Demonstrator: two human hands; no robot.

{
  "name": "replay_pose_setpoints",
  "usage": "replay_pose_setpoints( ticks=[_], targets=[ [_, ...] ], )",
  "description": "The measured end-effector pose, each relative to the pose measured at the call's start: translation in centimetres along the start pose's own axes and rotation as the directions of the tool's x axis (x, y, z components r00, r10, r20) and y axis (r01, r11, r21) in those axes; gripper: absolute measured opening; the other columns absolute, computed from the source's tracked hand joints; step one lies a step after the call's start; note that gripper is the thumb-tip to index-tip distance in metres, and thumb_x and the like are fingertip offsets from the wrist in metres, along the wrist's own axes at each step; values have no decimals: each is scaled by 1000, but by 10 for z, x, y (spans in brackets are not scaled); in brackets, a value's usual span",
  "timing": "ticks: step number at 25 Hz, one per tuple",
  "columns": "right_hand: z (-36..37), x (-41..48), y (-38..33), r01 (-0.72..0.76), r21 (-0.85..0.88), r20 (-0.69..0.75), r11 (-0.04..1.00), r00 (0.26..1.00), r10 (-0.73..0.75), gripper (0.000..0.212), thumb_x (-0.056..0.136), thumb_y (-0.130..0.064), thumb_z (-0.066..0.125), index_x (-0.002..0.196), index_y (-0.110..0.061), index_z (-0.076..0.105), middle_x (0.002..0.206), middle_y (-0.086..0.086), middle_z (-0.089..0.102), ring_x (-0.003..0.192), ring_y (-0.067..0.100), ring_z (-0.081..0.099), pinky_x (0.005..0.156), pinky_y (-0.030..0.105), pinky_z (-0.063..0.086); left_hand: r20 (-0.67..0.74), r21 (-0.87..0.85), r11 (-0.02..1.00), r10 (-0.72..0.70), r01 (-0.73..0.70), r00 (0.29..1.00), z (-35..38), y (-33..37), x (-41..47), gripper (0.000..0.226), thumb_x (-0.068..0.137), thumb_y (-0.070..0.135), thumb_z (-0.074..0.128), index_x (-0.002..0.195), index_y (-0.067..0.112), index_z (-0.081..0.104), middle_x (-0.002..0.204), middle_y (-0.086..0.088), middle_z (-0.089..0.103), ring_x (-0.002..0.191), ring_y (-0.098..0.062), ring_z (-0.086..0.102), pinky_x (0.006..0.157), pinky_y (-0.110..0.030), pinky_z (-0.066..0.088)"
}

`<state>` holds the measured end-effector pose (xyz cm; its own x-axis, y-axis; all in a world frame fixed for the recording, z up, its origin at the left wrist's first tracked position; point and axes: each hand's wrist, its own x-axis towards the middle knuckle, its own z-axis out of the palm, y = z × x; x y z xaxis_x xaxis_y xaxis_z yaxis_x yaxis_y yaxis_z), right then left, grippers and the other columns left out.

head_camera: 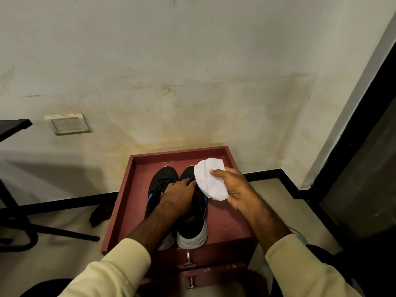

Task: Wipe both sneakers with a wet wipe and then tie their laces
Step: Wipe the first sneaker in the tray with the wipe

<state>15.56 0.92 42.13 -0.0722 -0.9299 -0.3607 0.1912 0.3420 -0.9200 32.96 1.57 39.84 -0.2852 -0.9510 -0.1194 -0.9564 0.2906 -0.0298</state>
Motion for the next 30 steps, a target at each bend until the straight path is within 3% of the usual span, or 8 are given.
replay_pose_setpoints(
  ticks=[8,14,17,19,21,23,25,30],
  targets=[
    [-17,9,-5,3,113,-152,994,988,14,20,96,-15,71,115,-11,69,117,15,71,106,40,69,66,42,62,23,-88,988,-124,125,992,3,-1,13,70,99,15,53,162,26,23,160,-11,40,134,-37,54,101,-55,53],
    [-16,10,-23,186,328,-283,926,955,-91,6,99,-19,69,103,-22,74,120,11,76,114,37,70,102,60,56,-321,-607,792,-162,-71,933,-29,-21,-10,78,88,-12,48,155,27,44,146,-7,60,131,-26,57,106,-29,45],
    [-7,4,-32,317,322,-356,892,913,-197,12,104,-23,62,106,-26,74,126,6,74,117,28,70,106,47,55,-396,-682,712,-166,-168,903,-27,-29,-18,79,87,-15,50,154,28,45,135,-7,66,120,-19,61,94,-10,44],
    [5,-5,-33,483,144,-371,863,835,-406,25,109,-24,52,127,-23,70,136,2,70,120,12,66,109,33,53,-387,-710,683,-176,-170,905,-21,-33,-14,80,88,-14,50,156,28,42,129,-3,69,112,-13,63,87,2,40],
    [13,-5,-24,651,-179,-220,737,704,-675,38,113,-20,44,149,-20,57,152,-2,59,138,7,55,118,25,43,-371,-708,688,-172,-159,913,-18,-33,-6,79,88,-11,50,158,26,39,132,-1,67,114,-12,62,86,6,35],
    [19,4,-8,724,-495,90,480,592,-801,46,114,-18,40,159,-21,42,167,-5,40,156,5,32,128,27,27,-370,-714,677,-144,-182,918,-23,-27,-2,81,85,-12,50,158,23,39,144,0,62,128,-14,58,97,2,34],
    [29,13,9,675,-657,275,336,630,-726,51,114,-27,36,165,-23,28,174,-10,23,160,1,13,133,38,13,-393,-728,652,-143,-212,908,-23,-27,-3,82,81,-15,49,156,19,42,150,-1,56,137,-14,52,105,0,31],
    [49,-7,35,675,-679,405,289,673,-619,61,112,-49,18,168,-28,7,176,-17,1,160,-2,-5,133,35,2,-396,-797,584,-313,-154,863,-24,-44,-6,75,87,-9,51,153,26,46,136,0,67,121,-13,64,91,0,40]
  ],
)
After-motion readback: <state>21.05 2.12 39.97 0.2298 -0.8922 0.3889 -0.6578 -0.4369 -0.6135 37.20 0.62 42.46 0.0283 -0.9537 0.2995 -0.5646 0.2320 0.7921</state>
